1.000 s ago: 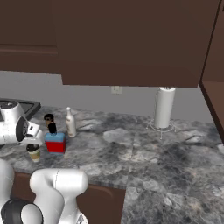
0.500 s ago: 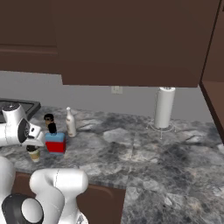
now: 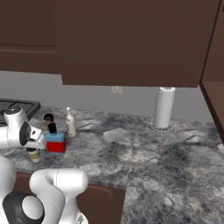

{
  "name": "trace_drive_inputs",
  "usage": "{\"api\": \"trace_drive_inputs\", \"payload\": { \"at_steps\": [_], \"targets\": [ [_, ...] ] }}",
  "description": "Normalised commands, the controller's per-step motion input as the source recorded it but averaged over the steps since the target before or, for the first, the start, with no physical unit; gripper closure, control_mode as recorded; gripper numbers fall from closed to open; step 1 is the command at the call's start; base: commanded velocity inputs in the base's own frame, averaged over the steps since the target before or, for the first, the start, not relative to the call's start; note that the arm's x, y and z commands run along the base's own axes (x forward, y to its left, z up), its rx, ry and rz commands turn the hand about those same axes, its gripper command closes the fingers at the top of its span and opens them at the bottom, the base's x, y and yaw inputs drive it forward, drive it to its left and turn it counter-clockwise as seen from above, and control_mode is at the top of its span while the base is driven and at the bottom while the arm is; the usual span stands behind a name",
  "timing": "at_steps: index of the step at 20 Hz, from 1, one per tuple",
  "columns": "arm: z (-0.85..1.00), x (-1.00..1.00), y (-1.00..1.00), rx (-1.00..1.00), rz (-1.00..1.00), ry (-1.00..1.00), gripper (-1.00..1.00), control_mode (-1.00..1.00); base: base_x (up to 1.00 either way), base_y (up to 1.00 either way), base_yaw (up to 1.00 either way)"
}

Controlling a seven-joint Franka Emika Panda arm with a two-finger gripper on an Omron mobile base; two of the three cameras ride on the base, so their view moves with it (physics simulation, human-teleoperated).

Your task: Sort all alcoholic drinks to one cabinet, and non-alcoholic drinks to the other.

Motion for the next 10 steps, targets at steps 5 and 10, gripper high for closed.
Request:
{"api": "trace_drive_inputs", "payload": {
  "at_steps": [5, 10],
  "targets": [
    [-0.18, 0.09, 0.00, 0.00, 0.00, 0.00, -1.00, -1.00, 0.00, 0.00, 0.00],
    [-0.16, 0.20, 0.00, 0.00, 0.00, 0.00, -1.00, -1.00, 0.00, 0.00, 0.00]
  ]
}}
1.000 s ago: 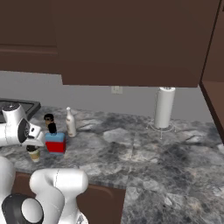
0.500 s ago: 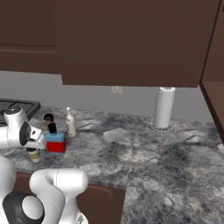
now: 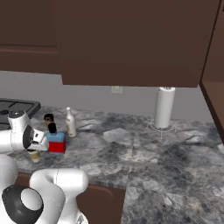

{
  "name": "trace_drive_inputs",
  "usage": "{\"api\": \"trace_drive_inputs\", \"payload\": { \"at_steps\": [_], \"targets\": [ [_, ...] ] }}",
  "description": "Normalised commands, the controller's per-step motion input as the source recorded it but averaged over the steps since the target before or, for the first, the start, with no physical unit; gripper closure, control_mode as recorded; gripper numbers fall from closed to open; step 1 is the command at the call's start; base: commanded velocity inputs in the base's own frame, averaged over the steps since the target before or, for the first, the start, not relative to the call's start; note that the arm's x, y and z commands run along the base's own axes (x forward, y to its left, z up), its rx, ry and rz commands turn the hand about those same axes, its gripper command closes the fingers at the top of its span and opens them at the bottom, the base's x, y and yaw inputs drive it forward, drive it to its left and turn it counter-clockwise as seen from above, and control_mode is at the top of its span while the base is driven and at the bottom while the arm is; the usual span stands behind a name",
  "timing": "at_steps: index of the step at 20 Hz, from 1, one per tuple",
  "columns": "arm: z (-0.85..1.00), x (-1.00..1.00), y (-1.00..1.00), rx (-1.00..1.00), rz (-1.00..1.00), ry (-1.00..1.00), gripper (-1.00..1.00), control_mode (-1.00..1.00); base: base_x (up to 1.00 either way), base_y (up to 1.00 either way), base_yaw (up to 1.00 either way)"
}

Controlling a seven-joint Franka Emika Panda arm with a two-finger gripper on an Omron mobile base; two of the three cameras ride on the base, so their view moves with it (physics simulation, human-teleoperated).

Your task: Sort all alcoholic drinks to one cabinet, and non-alcoholic drinks to the other.

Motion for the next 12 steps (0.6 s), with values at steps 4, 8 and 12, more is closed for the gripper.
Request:
{"api": "trace_drive_inputs", "payload": {
  "at_steps": [4, 8, 12],
  "targets": [
    [-0.14, 0.23, 0.00, 0.00, 0.00, 0.00, -1.00, -1.00, 0.00, 0.00, 0.00],
    [-0.29, 0.21, 0.12, 0.00, 0.00, 0.03, -1.00, -1.00, 0.00, 0.00, 0.00],
    [-0.20, 0.08, 0.10, -0.01, 0.00, 0.05, 1.00, -1.00, 0.00, 0.00, 0.00]
  ]
}}
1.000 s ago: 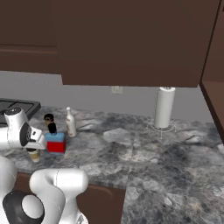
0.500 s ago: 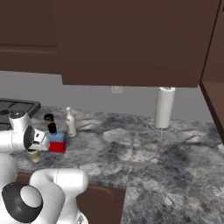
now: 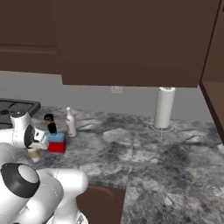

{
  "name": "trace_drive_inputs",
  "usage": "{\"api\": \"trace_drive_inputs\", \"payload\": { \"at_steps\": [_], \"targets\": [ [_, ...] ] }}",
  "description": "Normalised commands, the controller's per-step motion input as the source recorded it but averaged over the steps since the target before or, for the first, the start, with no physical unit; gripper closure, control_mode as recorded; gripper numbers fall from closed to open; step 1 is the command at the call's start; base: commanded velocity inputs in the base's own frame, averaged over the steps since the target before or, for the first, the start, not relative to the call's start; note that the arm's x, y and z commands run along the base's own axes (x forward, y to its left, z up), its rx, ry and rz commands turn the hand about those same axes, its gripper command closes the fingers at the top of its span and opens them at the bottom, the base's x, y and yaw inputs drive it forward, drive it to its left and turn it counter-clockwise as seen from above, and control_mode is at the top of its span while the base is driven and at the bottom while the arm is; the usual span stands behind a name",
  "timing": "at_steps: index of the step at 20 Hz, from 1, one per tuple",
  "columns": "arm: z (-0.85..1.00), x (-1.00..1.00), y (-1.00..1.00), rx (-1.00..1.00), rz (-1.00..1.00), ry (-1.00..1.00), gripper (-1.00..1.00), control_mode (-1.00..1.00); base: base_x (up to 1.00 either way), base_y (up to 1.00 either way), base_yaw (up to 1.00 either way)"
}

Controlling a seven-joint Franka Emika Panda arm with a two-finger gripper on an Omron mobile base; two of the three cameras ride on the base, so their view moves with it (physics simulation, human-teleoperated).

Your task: Sort all alcoholic drinks to one cabinet, and non-alcoholic drinks to the other.

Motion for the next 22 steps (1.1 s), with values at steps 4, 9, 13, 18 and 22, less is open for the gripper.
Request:
{"api": "trace_drive_inputs", "payload": {
  "at_steps": [4, 9, 13, 18, 22],
  "targets": [
    [0.00, 0.00, 0.01, 0.00, 0.00, 0.01, 1.00, -1.00, 0.00, 0.00, 0.00],
    [0.03, -0.14, 0.00, 0.00, 0.02, -0.05, 1.00, -1.00, 0.00, 0.00, 0.00],
    [0.38, -0.43, -0.01, 0.01, 0.06, -0.17, 1.00, -1.00, 0.00, 0.00, 0.00],
    [0.68, -0.39, -0.20, 0.03, 0.04, -0.17, 1.00, -1.00, 0.00, 0.00, 0.00],
    [0.75, -0.25, -0.27, 0.10, 0.03, -0.11, 1.00, -1.00, 0.00, 0.00, 0.00]
  ]
}}
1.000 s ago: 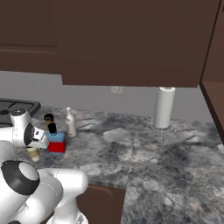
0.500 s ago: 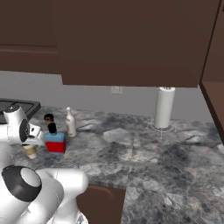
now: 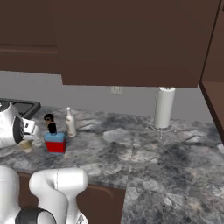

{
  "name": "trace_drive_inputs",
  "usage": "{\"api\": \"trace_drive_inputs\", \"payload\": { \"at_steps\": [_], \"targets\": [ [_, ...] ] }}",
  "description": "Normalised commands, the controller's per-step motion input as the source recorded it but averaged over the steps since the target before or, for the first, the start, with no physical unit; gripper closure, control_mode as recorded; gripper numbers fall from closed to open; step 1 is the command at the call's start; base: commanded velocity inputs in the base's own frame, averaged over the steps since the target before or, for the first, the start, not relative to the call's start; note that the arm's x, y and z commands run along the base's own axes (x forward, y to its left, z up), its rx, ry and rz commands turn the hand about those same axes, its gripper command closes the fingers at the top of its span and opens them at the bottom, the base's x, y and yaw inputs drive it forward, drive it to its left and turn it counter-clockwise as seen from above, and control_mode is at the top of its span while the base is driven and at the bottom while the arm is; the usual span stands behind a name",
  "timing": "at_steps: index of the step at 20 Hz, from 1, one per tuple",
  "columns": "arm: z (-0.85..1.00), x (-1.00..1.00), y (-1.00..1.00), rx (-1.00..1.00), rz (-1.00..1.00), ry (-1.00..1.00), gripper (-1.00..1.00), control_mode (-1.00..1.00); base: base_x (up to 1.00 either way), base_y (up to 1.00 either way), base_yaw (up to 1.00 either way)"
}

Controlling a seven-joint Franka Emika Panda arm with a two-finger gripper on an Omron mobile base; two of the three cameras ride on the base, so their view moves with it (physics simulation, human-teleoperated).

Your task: Sort all alcoholic drinks to one cabinet, and non-alcoholic drinks to the other.

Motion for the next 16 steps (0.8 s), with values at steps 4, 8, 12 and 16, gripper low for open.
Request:
{"api": "trace_drive_inputs", "payload": {
  "at_steps": [4, 8, 12, 16],
  "targets": [
    [0.76, -0.22, -0.31, 0.12, 0.02, -0.12, 1.00, -1.00, 0.00, 0.00, 0.00],
    [0.76, -0.29, -0.27, 0.11, 0.02, -0.12, 1.00, -1.00, 0.00, 0.00, 0.00],
    [0.56, -0.17, -0.24, 0.03, 0.01, -0.11, 1.00, -1.00, 0.00, 0.00, 0.00],
    [0.52, -0.19, -0.32, 0.00, 0.00, -0.12, 1.00, -1.00, 0.00, 0.00, 0.00]
  ]
}}
